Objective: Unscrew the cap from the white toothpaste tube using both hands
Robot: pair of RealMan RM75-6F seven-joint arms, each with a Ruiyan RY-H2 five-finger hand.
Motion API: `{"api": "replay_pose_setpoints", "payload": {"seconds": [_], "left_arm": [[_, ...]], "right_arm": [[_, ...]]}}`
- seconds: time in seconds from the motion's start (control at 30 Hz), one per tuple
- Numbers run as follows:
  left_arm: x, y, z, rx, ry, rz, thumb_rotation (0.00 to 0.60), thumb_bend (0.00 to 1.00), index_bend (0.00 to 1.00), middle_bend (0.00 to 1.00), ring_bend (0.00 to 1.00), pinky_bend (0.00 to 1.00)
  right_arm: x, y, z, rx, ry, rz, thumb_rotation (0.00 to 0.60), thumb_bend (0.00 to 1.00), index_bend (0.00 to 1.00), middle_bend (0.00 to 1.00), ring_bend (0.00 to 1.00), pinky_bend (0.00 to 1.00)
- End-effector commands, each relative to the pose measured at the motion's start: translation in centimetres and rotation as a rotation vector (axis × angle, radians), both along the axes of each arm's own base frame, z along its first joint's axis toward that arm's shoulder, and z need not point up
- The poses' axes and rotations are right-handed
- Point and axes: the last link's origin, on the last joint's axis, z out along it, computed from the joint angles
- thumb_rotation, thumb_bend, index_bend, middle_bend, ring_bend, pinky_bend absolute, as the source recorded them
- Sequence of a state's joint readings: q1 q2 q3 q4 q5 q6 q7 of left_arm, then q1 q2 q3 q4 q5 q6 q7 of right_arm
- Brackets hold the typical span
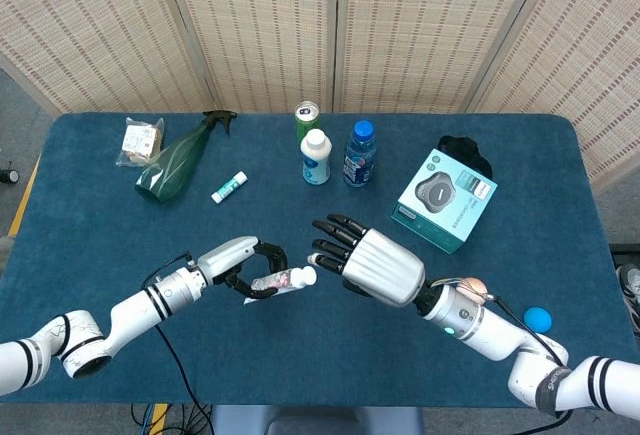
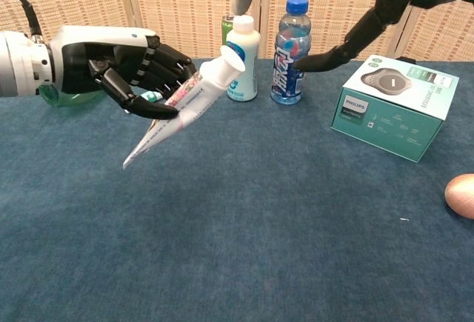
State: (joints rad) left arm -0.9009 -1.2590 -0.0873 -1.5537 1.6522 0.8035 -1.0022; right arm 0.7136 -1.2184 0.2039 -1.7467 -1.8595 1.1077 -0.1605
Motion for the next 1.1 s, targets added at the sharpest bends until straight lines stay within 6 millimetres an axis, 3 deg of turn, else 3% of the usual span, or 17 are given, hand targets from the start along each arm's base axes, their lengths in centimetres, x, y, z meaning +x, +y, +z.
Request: {"api": "replay_pose_setpoints", "payload": {"seconds": [0.03, 0.3, 1.1], "left_arm": [[0.2, 0.3, -0.1, -0.009, 0.002, -0.004, 0.600, 0.40, 0.60, 0.63, 0.44, 0.29], [0.4, 0.6, -0.2, -0.038, -0.004, 0.001, 0.600, 0.40, 0.60, 0.63, 0.44, 0.29], [0.3, 1.0, -0.1, -0.082, -0.020, 0.001, 0.600, 0.40, 0.60, 0.63, 0.44, 0.29]], "right_arm": [[0.5, -0.2, -0.8, 0.002, 0.006, 0.018, 0.600, 0.17, 0.37, 0.36, 0.13, 0.20], [1.7, -0.5, -2.0, 0.020, 0.009, 0.039, 0.600, 0.22, 0.39, 0.36, 0.13, 0.20], [1.6, -0.9, -2.8, 0.034, 0.026, 0.018, 0.600, 0.23, 0.40, 0.36, 0.13, 0.20]]}}
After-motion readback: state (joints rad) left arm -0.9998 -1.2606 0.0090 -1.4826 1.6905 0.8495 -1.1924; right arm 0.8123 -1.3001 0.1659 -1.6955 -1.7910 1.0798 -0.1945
